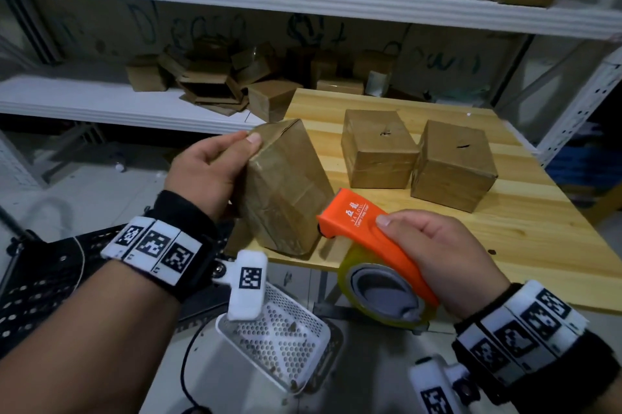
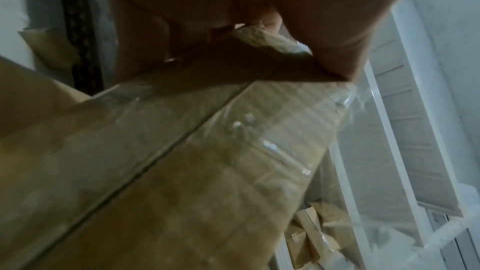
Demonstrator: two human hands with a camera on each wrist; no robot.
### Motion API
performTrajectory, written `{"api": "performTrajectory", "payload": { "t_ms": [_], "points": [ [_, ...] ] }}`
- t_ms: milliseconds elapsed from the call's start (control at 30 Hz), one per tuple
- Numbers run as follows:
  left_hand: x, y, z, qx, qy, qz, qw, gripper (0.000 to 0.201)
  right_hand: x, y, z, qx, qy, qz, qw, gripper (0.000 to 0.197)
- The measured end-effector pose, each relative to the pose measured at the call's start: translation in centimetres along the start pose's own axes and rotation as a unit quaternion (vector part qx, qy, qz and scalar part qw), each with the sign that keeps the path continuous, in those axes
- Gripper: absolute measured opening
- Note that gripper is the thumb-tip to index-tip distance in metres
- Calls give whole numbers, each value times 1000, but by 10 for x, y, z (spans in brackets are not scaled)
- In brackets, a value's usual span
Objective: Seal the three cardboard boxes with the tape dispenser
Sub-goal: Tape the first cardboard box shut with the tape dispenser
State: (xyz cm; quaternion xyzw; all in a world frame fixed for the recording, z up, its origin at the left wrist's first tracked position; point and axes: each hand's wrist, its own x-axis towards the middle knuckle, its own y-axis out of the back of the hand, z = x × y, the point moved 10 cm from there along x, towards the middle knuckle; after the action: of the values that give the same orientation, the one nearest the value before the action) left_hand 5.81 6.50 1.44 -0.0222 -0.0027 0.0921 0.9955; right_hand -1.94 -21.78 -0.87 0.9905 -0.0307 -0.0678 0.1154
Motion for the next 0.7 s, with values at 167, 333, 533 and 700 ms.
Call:
{"api": "performTrajectory", "payload": {
  "t_ms": [167, 333, 533, 700],
  "points": [
    [-4, -6, 3, -14, -3, -6, 1000, 31, 3, -4, -7, -19, 18, 1, 1000, 20],
    [-5, -9, -9, 14, 34, -36, 999, 63, 6, -6, -10, -59, 37, 7, 998, 24],
    [-3, -11, -8, 2, 37, -29, 999, 54, 9, -2, -12, -106, 37, 10, 994, 28],
    [-2, -7, -7, 10, 37, -15, 999, 16, 7, -1, -22, -104, 50, 7, 993, 26]
  ]
}}
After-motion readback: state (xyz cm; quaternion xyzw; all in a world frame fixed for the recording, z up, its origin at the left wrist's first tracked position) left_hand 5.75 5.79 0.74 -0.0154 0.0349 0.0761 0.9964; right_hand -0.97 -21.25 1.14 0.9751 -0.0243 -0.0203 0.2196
